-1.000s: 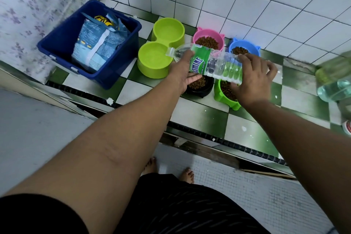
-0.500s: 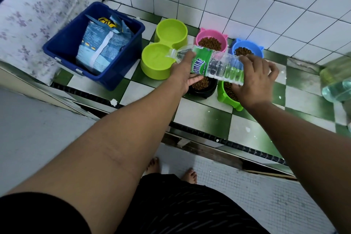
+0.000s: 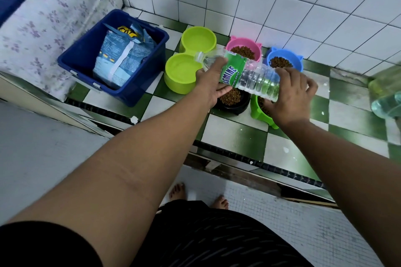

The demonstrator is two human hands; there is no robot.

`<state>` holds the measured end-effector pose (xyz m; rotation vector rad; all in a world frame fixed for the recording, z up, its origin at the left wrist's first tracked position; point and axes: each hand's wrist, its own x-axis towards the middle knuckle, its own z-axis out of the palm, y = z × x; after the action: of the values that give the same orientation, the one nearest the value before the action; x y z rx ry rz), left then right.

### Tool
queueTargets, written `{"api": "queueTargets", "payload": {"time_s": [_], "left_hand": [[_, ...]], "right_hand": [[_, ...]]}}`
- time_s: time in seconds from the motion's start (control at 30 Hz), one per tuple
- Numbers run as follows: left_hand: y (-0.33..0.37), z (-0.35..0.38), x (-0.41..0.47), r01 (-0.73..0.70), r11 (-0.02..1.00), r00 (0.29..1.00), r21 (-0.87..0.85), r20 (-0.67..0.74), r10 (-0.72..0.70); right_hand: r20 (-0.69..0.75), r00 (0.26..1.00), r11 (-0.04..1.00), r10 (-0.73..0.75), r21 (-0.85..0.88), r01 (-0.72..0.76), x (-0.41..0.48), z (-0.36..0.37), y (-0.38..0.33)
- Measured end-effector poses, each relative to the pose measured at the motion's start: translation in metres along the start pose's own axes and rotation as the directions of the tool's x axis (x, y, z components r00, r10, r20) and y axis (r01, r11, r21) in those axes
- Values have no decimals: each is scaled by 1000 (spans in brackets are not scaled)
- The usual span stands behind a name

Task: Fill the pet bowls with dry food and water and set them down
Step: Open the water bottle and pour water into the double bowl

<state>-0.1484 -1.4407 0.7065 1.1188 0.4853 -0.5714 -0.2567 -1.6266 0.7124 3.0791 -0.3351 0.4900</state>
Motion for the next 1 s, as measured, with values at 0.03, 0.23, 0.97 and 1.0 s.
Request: {"api": "queueTargets", "payload": {"time_s": [0.03,0.23,0.97,1.0], "left_hand": [[1,1,-1,-4,1000,1000,2,2,4],[8,9,-3,-68,998,998,-7,17,68],[54,129,-61,-678,672,708,298,510,488],[51,133,-64,-692,658,692,297,535,485]], "right_hand": [[1,1000,1000,9,-1,-9,0,1,-1],[-14,998,998,53,32,-53,0,0,-3],[-59,858,747,511,525,-409,0,-38,5],[-49,848,734,527,529,-426,-3,-39,8]]}}
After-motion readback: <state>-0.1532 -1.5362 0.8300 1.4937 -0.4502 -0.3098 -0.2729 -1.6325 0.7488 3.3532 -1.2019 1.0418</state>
